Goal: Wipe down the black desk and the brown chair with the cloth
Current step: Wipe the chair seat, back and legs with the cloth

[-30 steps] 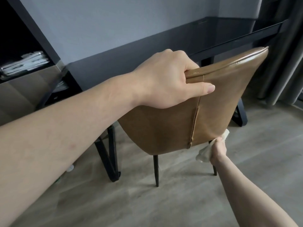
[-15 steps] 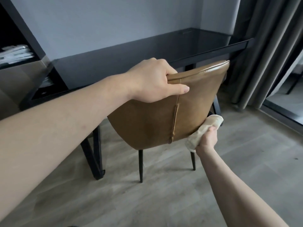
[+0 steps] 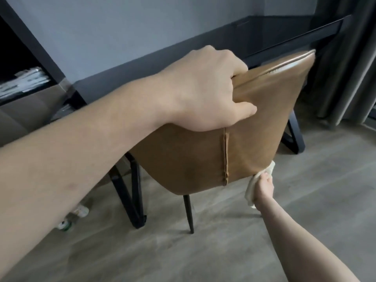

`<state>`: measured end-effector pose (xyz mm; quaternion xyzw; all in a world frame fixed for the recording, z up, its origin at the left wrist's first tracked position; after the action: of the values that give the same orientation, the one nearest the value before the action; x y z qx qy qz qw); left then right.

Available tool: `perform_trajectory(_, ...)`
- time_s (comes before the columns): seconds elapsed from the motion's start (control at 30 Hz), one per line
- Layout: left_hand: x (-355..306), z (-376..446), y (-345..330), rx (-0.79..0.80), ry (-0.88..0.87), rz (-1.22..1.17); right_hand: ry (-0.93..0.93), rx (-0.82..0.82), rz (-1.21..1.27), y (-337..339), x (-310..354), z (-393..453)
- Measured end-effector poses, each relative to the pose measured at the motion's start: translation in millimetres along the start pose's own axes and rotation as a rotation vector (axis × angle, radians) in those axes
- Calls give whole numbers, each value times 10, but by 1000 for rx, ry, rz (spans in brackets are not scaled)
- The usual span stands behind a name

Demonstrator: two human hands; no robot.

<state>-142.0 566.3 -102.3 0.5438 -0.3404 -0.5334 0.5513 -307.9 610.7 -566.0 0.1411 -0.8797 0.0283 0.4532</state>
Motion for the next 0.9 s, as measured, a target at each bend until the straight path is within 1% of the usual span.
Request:
perform_trajectory(0.13, -27, 0, -11, -33, -84, 10, -46, -38, -54, 44, -344, 441)
perform_trajectory(0.23, -6, 12, -18, -37, -108, 15, -84, 10, -158, 9, -423, 474)
perform_trajectory(0.3, 4, 26, -18, -36, -115, 10, -128, -4, -30, -1, -278, 301)
perform_trajectory(0.33, -1, 27, -26, -34, -115, 6, -197, -4, 44, -38, -235, 314)
perform_trajectory(0.4, -13, 25, -26, -25, -103, -5, -241, -58, 125, -31, -94, 196)
perform_trajectory(0.43, -13, 26, -24, -19, -92, -10, -260, -20, 140, -24, -46, 138)
perform_trajectory(0.5, -14, 27, -31, -8, -63, -11, -161, 40, 193, -32, -12, 107)
perform_trajectory(0.57, -15, 26, -33, 1, -39, -6, -146, 57, 289, -17, 29, 80)
perform_trajectory(0.67, -34, 17, -15, 9, -5, -17, -77, 86, 380, 58, 357, -263)
perform_trajectory(0.8, -66, -58, 36, 33, 37, -80, -26, -21, 418, 209, 568, -700)
perform_trajectory(0.9, -76, -92, 71, 53, 70, -143, 91, -98, 333, 290, 822, -1302)
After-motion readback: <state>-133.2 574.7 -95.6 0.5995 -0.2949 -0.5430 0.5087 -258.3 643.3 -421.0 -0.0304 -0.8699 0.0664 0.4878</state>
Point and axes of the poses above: each hand's wrist, its own z-axis towards the middle knuckle, its own y-axis out of the back of the hand, x = y × z, the point moved 3 cm from there along z, towards the middle knuckle, and after that the axes turned 10 degrees about -z, right-handed, at the moved point
